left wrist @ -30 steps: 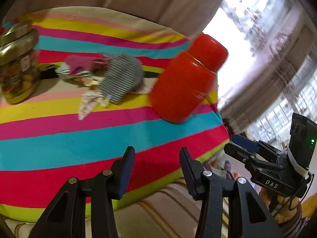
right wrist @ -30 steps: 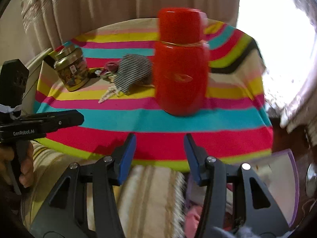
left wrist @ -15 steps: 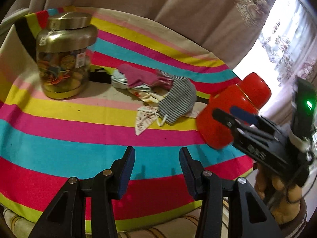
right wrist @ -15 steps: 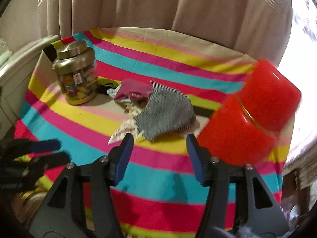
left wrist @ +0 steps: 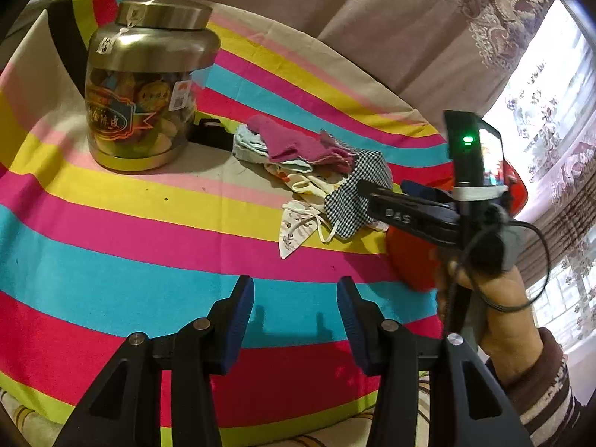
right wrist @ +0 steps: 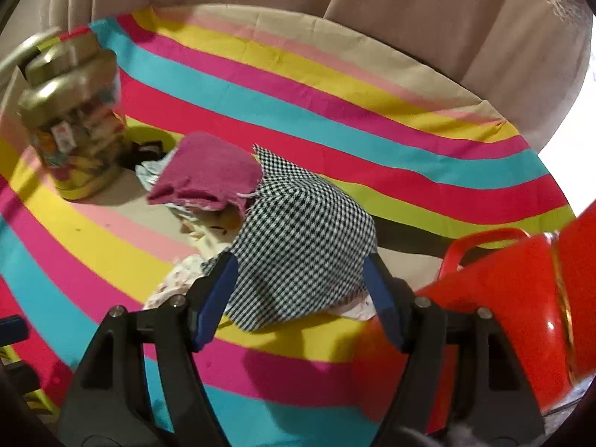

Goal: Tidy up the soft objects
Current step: 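Grasp the black-and-white checked cloth with the right tool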

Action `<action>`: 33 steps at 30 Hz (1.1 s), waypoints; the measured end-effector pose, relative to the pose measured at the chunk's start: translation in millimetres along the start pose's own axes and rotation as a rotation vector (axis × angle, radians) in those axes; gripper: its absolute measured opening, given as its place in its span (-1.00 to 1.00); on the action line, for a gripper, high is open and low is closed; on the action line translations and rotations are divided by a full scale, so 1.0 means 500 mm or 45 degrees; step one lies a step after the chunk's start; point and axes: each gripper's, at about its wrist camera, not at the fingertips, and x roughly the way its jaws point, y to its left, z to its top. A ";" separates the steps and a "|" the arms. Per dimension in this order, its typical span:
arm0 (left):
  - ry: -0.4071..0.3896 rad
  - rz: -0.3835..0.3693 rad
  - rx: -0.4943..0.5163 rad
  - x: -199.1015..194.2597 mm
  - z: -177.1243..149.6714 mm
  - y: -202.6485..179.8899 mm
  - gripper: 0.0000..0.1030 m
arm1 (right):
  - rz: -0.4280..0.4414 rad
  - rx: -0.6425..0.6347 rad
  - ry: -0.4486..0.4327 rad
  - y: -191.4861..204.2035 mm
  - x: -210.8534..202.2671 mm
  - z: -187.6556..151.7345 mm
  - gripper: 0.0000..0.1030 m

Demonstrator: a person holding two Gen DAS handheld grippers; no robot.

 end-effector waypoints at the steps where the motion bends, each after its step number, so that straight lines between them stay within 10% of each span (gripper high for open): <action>1: 0.001 -0.003 -0.003 0.001 -0.001 0.001 -0.07 | -0.005 -0.007 0.004 0.001 0.007 0.001 0.46; 9: 0.006 -0.014 -0.031 0.012 -0.004 0.014 -0.07 | -0.037 0.039 0.002 -0.018 0.049 0.018 0.49; 13: -0.007 -0.015 -0.031 0.011 -0.006 0.021 -0.07 | 0.010 0.109 0.004 -0.027 0.054 0.012 -0.54; 33: -0.120 0.034 0.040 0.002 0.061 -0.010 -0.07 | 0.158 0.278 -0.154 -0.041 -0.136 -0.086 -0.70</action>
